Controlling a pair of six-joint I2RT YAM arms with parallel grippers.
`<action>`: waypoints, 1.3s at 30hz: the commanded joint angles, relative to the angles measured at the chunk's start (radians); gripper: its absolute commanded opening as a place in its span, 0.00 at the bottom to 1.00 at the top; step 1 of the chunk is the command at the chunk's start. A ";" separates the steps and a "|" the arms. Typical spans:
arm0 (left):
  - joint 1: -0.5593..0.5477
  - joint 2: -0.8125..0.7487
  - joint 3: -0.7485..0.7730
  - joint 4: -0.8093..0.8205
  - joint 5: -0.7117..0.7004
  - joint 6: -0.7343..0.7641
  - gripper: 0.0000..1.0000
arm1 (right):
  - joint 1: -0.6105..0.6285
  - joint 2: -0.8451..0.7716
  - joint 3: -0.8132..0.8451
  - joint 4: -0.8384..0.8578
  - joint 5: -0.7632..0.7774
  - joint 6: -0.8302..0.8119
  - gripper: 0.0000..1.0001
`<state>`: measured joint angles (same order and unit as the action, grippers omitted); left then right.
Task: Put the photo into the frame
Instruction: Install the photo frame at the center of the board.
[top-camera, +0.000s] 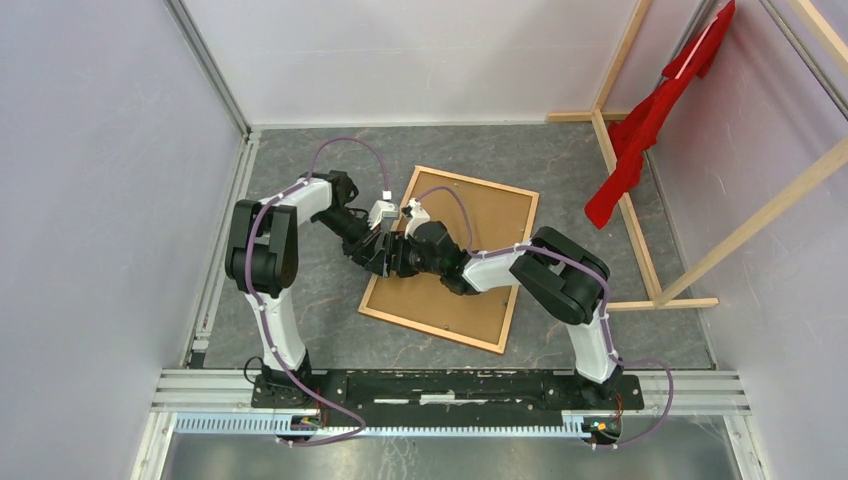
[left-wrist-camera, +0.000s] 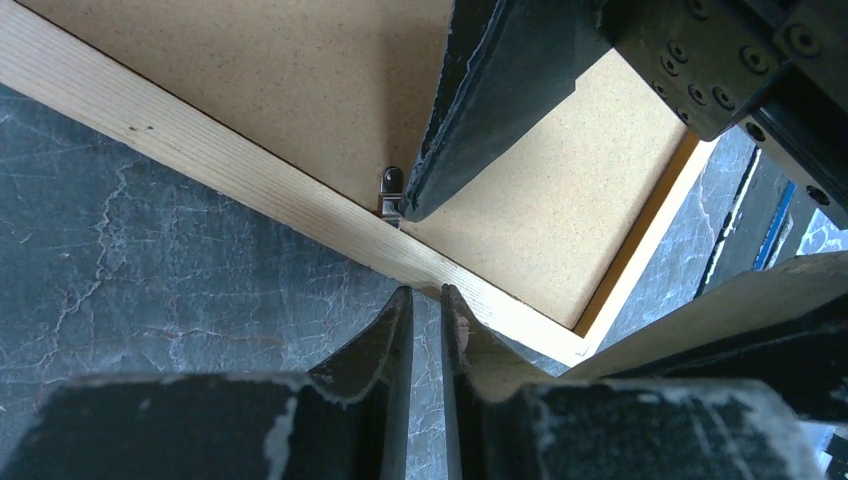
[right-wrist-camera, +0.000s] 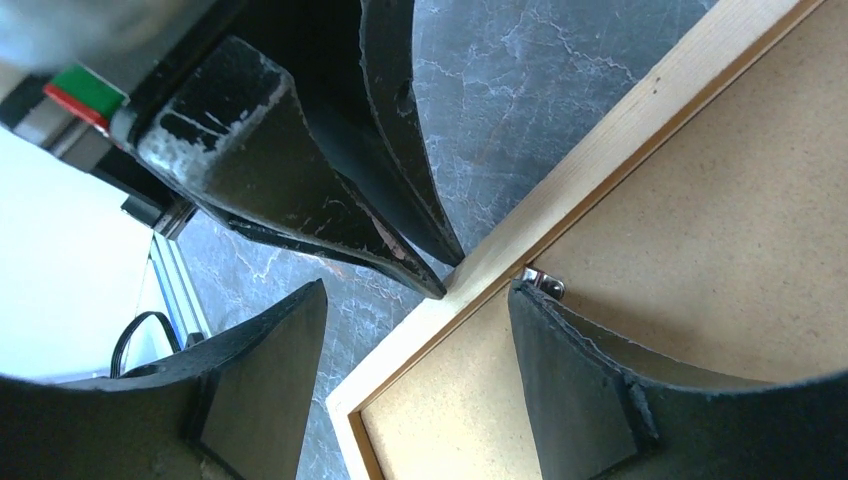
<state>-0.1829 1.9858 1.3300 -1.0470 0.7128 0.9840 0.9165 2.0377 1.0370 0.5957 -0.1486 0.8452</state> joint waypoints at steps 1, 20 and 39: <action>-0.003 0.010 -0.002 0.034 -0.009 0.055 0.21 | 0.004 0.038 0.025 -0.014 -0.003 0.004 0.74; 0.059 0.000 0.081 -0.027 0.022 0.061 0.23 | -0.040 -0.202 -0.120 0.028 -0.024 -0.114 0.86; 0.050 0.194 0.316 0.127 0.106 -0.266 0.34 | -0.286 -0.101 -0.022 0.034 -0.137 -0.121 0.83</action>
<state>-0.1192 2.1498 1.5921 -0.9676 0.7925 0.8082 0.6376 1.8519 0.8635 0.6426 -0.2298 0.7593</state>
